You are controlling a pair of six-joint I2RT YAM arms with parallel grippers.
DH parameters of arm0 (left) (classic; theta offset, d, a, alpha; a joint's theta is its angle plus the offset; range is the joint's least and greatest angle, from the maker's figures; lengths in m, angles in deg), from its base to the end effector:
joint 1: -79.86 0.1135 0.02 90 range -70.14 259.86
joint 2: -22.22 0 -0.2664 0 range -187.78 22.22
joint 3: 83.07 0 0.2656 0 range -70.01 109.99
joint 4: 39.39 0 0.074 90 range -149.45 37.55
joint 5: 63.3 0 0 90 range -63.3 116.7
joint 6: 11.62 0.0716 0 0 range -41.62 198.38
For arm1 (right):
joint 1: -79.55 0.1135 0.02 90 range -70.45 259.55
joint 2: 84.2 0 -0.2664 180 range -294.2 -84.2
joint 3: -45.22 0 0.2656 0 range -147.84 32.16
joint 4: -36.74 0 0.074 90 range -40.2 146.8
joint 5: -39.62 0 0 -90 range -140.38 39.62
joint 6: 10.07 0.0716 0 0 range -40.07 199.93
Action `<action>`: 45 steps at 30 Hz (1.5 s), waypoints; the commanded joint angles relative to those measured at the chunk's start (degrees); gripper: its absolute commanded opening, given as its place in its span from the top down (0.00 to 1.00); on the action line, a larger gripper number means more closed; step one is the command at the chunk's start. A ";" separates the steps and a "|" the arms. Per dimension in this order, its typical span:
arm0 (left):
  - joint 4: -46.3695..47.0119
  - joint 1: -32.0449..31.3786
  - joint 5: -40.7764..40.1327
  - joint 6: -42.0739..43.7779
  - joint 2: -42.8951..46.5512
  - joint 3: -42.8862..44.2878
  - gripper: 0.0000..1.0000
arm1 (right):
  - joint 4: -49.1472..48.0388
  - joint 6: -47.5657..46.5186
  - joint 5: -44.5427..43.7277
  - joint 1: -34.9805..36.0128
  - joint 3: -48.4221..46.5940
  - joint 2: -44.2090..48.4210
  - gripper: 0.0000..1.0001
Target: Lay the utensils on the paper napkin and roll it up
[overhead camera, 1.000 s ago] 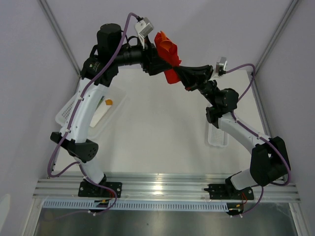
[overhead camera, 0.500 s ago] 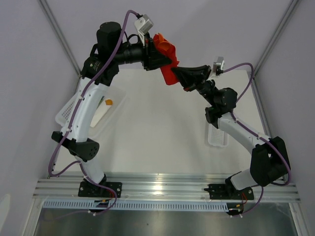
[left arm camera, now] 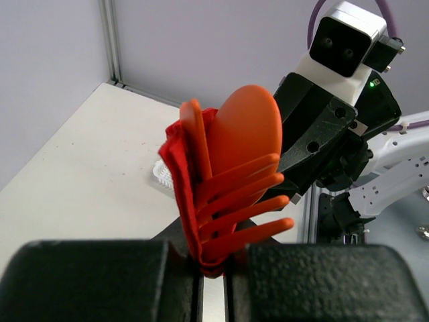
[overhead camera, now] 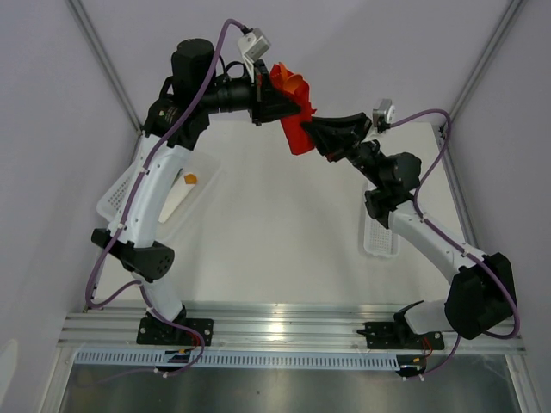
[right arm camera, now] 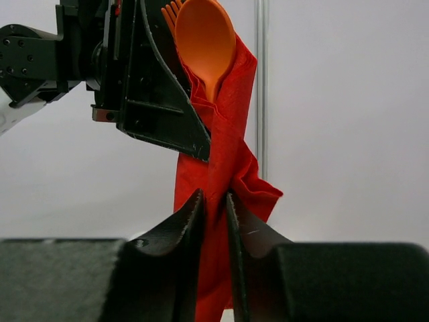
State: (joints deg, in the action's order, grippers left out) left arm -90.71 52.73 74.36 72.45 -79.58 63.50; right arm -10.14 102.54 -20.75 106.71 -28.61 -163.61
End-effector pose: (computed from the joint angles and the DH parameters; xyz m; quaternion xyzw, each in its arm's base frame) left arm 0.3180 -0.2224 0.5474 0.3899 0.6216 -0.4623 0.4979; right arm 0.2843 0.1857 0.4395 -0.2486 0.3890 0.4663 0.7546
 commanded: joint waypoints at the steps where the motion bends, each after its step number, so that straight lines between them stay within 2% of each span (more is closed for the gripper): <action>1: -0.50 -0.37 3.05 1.10 -0.07 1.14 0.99 | 1.93 -3.10 1.22 0.00 -0.75 2.34 0.77; 4: -0.50 -0.37 4.63 1.54 -0.07 1.22 0.99 | 3.25 -3.10 2.01 -0.44 -1.10 2.43 0.68; 14: -2.25 -0.37 10.69 5.66 0.02 0.70 0.99 | 5.89 -2.40 7.19 -1.14 -3.65 1.11 0.63; 18: -1.91 -0.37 12.37 5.76 0.02 0.43 0.99 | 6.59 -1.69 11.76 -1.32 -5.14 -0.03 0.63; 22: -1.55 -0.37 14.12 6.28 -0.07 0.87 0.99 | 11.77 -3.01 18.09 -1.32 -8.66 -1.70 0.63; 28: -2.87 -0.37 17.03 8.48 0.11 1.48 0.99 | 11.60 -1.70 22.84 -1.41 -10.85 -3.99 0.64; 38: -9.37 -0.29 19.31 16.74 0.81 2.28 0.99 | 11.87 1.91 30.13 -3.51 -11.91 -5.92 0.67; 45: -12.18 -0.29 19.31 20.69 0.81 2.63 0.99 | 12.65 1.48 34.44 -3.95 -12.35 -5.84 0.80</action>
State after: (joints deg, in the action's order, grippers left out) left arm -102.32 52.97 89.66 89.61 -79.82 63.52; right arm 0.41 104.29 10.29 103.45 -39.38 -168.90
